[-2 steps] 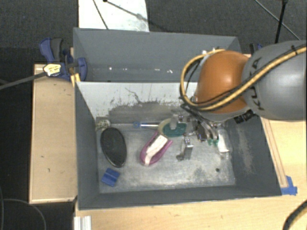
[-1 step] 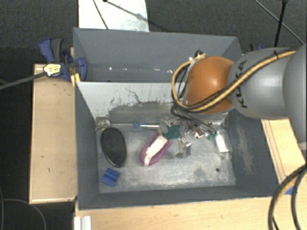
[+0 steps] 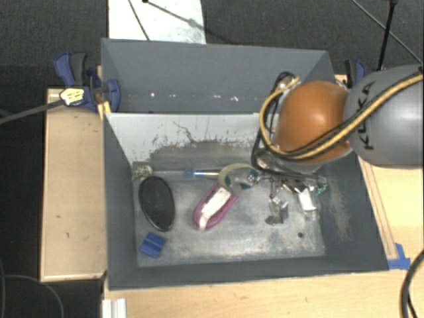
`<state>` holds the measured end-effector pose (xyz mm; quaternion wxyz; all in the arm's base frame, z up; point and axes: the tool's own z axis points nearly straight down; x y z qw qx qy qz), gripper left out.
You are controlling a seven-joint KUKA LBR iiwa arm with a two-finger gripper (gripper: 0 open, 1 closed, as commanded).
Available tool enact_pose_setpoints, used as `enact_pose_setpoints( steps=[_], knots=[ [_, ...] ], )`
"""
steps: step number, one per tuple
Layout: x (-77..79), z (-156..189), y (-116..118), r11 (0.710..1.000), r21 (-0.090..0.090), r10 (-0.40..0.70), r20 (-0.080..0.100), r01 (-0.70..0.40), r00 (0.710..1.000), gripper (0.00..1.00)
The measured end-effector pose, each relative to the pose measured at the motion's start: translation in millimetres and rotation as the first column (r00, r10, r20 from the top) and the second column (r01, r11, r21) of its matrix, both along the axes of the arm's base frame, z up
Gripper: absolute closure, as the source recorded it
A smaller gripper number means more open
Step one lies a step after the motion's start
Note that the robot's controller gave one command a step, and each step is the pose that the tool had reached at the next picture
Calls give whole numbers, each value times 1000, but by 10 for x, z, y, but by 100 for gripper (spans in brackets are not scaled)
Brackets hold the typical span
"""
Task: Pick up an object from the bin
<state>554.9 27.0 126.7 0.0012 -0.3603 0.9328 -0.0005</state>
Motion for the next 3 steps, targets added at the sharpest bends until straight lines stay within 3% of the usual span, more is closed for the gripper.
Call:
enact_pose_setpoints(
  steps=[1,2,3],
  knots=[
    [90,231,217,992,2,124,4,-124,992,0],
    [23,-393,238,909,2,417,-3,-417,909,0],
    [37,-363,243,911,2,413,2,-413,911,100]
  ],
)
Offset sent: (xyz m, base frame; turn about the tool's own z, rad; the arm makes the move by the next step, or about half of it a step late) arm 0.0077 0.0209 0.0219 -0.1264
